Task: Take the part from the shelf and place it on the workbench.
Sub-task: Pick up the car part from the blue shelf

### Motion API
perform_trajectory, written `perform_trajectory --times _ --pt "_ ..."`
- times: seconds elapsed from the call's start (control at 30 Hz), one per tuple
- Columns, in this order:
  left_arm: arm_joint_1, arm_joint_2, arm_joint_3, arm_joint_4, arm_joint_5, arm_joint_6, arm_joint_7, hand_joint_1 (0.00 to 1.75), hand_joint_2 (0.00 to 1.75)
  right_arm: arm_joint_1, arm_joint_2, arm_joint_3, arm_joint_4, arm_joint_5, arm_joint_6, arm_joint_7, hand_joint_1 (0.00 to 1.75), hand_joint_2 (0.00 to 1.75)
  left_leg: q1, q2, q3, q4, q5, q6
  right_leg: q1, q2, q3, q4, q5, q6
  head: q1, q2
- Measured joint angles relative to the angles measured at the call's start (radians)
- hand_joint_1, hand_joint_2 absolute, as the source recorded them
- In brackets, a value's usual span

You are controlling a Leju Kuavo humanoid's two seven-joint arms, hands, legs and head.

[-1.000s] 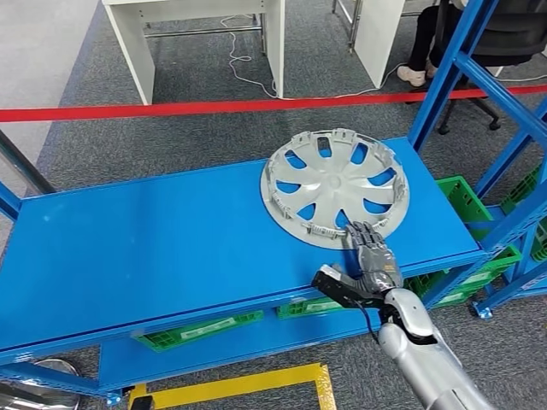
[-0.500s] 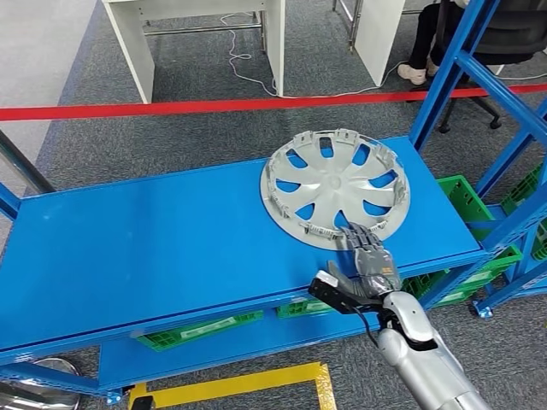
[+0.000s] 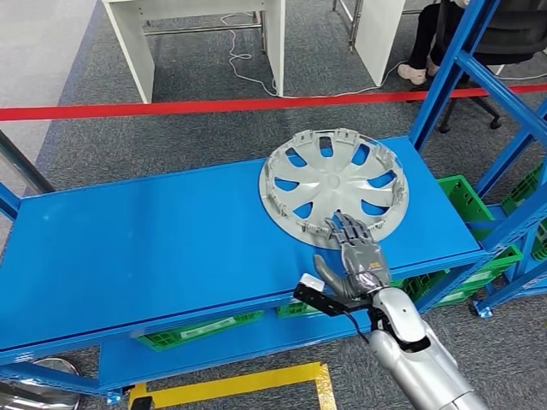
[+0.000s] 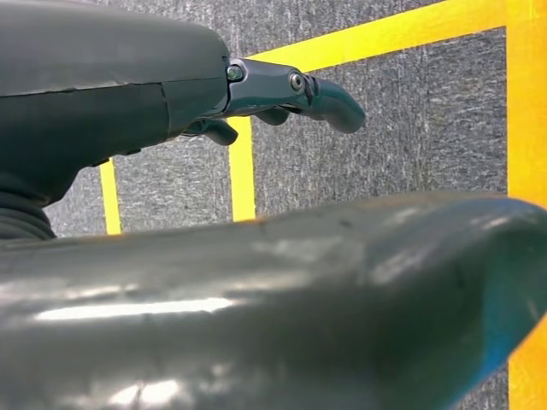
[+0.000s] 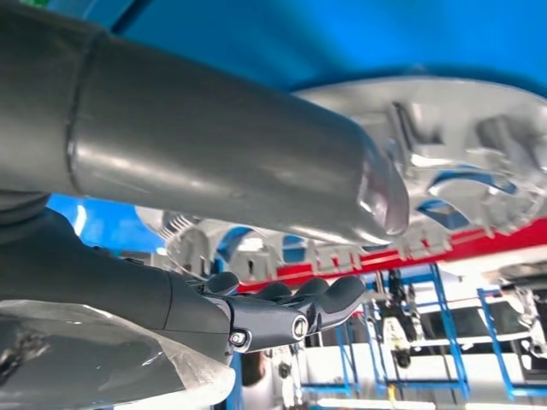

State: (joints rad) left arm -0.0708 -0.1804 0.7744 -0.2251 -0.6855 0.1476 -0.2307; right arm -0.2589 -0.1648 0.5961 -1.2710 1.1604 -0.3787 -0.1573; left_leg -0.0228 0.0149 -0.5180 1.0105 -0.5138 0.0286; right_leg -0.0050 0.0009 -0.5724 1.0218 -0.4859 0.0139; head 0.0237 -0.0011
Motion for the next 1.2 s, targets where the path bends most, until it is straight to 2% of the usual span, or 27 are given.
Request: perform_trajectory --times 0.23,0.37,0.53,0.77,1.2 --pt "0.000 0.000 0.003 0.000 -0.003 0.000 0.004 0.00 0.00 0.000 -0.002 0.019 -0.028 0.004 0.000 0.010 0.00 0.00 0.000 0.000 0.000 0.000 0.000 0.000 0.000 0.000 0.000 0.000 0.000 0.000 0.000 0.000" --pt "0.000 0.000 0.003 0.000 -0.015 -0.001 0.005 0.00 0.00 -0.002 -0.020 0.011 -0.030 -0.053 0.002 0.010 0.00 0.00 0.000 0.000 0.000 0.000 0.000 0.000 0.000 0.000 0.000 0.000 0.000 0.000 0.000 0.000" --pt "0.000 0.000 0.003 0.000 -0.037 -0.004 0.005 0.00 0.00 -0.028 -0.070 -0.078 0.022 -0.164 0.022 -0.058 0.00 0.00 -0.001 0.000 0.000 0.001 0.000 0.000 -0.001 -0.001 0.000 0.000 0.000 0.000 0.000 0.000" --pt "0.000 0.004 0.003 0.000 -0.056 -0.008 0.010 0.00 0.00 -0.073 -0.125 -0.193 0.139 -0.185 0.064 -0.123 0.00 0.00 -0.001 0.000 -0.001 0.001 0.000 0.000 -0.001 -0.001 0.000 0.000 0.001 0.001 0.000 0.000" --pt "-0.002 0.005 0.003 0.000 -0.069 -0.017 0.010 0.00 0.00 -0.085 -0.129 -0.209 0.200 -0.151 0.069 -0.134 0.00 0.00 -0.001 0.000 -0.001 0.001 0.000 0.000 -0.001 0.000 -0.001 0.000 0.001 0.001 0.000 0.000"
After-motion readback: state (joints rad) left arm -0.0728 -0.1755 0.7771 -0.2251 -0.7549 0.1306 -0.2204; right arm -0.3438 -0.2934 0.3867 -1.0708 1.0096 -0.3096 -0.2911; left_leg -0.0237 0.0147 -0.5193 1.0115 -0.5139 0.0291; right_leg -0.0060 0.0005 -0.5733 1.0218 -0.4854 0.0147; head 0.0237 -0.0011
